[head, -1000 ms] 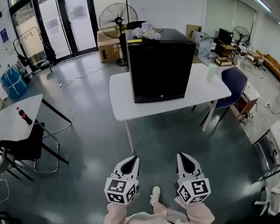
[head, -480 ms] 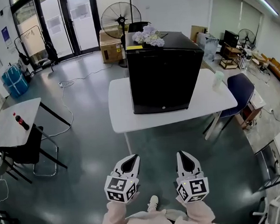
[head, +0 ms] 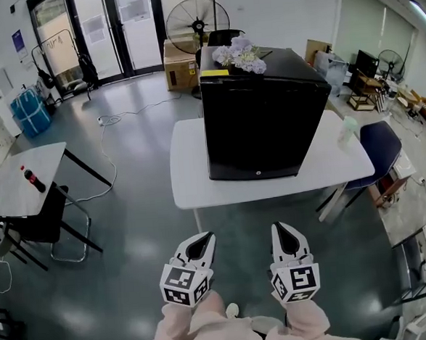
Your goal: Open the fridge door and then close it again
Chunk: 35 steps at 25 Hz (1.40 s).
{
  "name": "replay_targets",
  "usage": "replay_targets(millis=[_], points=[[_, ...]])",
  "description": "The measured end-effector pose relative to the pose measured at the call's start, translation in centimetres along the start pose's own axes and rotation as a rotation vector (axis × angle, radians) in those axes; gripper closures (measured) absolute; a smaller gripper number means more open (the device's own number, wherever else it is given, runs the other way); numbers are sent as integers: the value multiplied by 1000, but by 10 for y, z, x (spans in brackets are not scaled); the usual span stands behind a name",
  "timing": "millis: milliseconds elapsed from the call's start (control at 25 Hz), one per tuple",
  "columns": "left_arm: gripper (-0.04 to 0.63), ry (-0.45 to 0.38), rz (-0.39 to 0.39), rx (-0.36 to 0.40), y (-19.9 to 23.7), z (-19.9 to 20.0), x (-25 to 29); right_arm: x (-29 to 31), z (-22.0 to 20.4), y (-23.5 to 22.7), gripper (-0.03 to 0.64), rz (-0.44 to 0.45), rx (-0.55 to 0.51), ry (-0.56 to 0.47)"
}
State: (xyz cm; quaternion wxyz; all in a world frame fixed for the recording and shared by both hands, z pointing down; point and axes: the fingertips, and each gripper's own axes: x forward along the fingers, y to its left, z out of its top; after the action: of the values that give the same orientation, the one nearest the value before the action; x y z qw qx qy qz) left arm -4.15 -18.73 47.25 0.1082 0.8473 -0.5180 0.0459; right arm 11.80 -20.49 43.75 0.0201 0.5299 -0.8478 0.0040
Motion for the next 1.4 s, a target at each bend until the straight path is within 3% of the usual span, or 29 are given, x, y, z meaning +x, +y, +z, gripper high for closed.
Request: replay_targets(millis=[400, 1000, 1280, 1400], points=[[584, -13, -26, 14, 32, 25, 38, 62, 21, 2, 603, 107, -137, -3], [584, -62, -99, 93, 98, 103, 121, 173, 99, -25, 603, 95, -302, -66], [584, -89, -147, 137, 119, 130, 147, 208, 132, -23, 590, 135, -472, -57], [584, -103, -172, 153, 126, 141, 159, 222, 147, -24, 527, 152, -564, -39]])
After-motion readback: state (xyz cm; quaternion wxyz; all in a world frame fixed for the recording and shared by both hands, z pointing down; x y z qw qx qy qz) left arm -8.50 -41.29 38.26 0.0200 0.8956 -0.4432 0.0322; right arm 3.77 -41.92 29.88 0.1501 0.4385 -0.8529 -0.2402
